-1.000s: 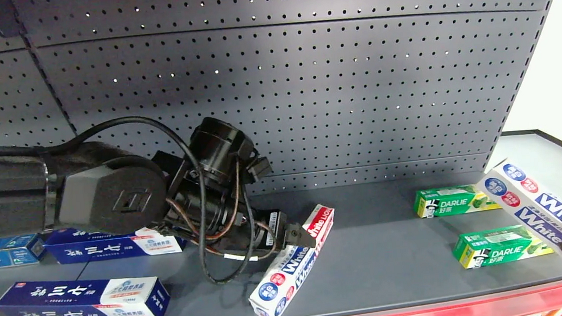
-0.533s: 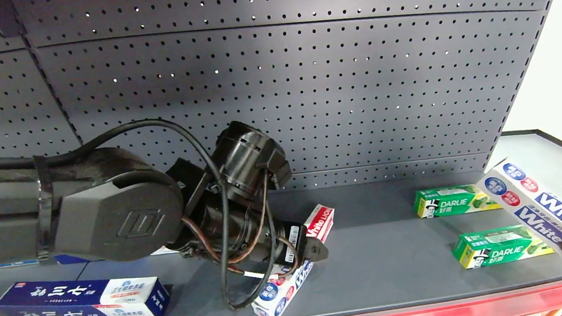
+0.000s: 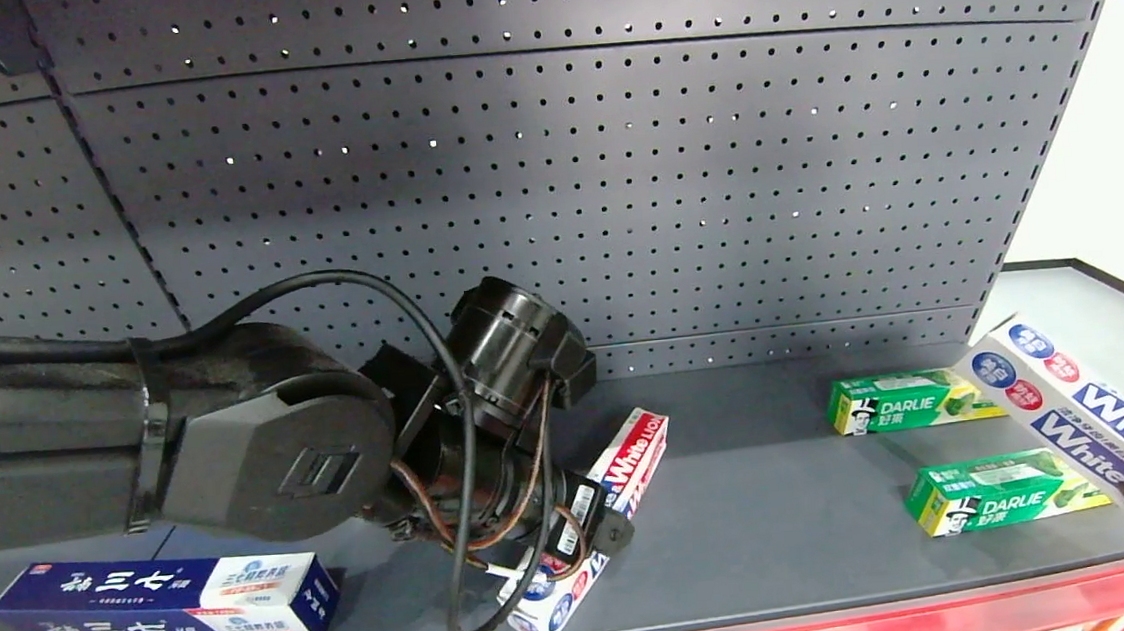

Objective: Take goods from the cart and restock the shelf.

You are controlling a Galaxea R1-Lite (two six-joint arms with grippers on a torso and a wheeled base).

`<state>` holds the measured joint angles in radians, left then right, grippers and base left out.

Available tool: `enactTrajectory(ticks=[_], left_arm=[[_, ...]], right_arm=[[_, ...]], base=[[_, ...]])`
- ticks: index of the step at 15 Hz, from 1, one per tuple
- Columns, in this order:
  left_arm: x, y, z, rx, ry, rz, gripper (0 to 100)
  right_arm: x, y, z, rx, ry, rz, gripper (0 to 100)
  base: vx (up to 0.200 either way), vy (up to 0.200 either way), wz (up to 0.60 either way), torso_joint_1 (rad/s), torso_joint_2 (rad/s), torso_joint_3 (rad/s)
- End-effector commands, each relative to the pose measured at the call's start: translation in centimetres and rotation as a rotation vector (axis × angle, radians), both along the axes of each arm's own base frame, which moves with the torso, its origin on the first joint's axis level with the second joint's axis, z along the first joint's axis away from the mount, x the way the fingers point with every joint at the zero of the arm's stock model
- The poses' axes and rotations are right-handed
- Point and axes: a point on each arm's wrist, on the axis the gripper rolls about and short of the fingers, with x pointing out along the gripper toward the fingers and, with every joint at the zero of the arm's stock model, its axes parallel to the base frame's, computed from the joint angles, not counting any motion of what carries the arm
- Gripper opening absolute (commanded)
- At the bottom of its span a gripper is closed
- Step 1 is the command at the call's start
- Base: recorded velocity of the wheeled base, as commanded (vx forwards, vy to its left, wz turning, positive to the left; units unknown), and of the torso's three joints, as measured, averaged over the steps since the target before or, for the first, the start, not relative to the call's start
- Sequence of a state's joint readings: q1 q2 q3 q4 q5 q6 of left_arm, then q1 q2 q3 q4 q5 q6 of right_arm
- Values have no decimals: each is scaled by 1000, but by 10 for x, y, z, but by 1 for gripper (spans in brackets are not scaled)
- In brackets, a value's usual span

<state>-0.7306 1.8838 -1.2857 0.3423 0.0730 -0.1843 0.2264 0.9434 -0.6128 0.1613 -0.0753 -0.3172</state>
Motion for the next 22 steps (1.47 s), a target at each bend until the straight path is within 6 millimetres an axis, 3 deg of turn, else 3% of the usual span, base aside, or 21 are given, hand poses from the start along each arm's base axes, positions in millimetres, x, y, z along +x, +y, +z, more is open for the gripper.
enactTrajectory(ticks=[1, 8, 9, 17, 22], left_arm=[[7, -6, 0, -4, -8, -4, 100], [11, -12, -8, 40, -16, -37, 100], [11, -12, -9, 44, -18, -36, 0], [8, -17, -13, 75, -22, -50, 0], [-5, -6, 15, 30, -10, -200, 0]], right_arm=[[0, 0, 0, 0, 0, 1, 0], [0, 0, 0, 0, -1, -1, 0], [0, 0, 0, 0, -3, -2, 0], [-1, -1, 1, 1, -4, -4, 0], [-1, -1, 0, 1, -6, -4, 0]], base=[[0, 0, 0, 0, 0, 0], [0, 0, 0, 0, 0, 0], [0, 0, 0, 0, 0, 0], [0, 0, 0, 0, 0, 0], [0, 0, 0, 0, 0, 0]])
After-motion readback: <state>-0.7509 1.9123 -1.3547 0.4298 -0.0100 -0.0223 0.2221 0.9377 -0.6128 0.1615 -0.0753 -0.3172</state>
